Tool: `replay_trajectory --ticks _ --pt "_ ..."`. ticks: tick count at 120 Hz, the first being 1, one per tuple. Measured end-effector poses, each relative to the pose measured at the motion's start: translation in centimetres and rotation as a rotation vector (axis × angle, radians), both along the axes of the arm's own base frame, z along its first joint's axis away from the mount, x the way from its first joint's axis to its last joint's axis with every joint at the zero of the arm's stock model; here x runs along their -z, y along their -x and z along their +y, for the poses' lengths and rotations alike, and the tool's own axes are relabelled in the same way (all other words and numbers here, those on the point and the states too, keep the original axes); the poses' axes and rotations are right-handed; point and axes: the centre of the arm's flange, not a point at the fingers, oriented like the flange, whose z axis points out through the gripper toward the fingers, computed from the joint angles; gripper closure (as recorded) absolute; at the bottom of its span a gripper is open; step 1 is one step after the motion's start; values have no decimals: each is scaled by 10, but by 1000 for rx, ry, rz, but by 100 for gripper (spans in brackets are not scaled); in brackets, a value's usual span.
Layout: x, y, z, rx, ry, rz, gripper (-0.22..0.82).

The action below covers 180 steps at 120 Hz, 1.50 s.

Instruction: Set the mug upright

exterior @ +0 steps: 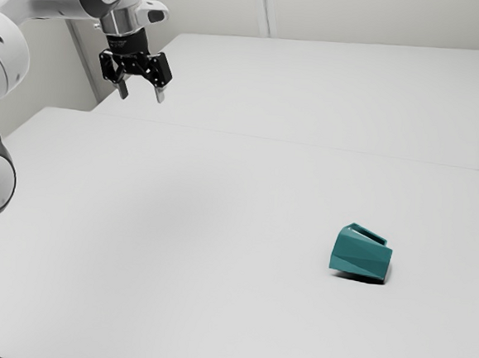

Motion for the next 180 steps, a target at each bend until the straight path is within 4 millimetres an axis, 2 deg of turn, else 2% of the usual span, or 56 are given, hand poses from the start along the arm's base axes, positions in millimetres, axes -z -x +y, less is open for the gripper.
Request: replay_trajectory --ticks 22,40,57,80,113,136,180 --pt "0 0 -1 1 12 -1 0" --pt "7 0 -8 3 54 8 0" --pt "45 -8 -32 17 142 23 0" --pt "74 -12 -57 -26 372 11 0" --pt "134 -2 -79 -118 662 50 0" --pt "161 4 -119 -94 749 46 0" --pt "211 5 -168 25 804 20 0"
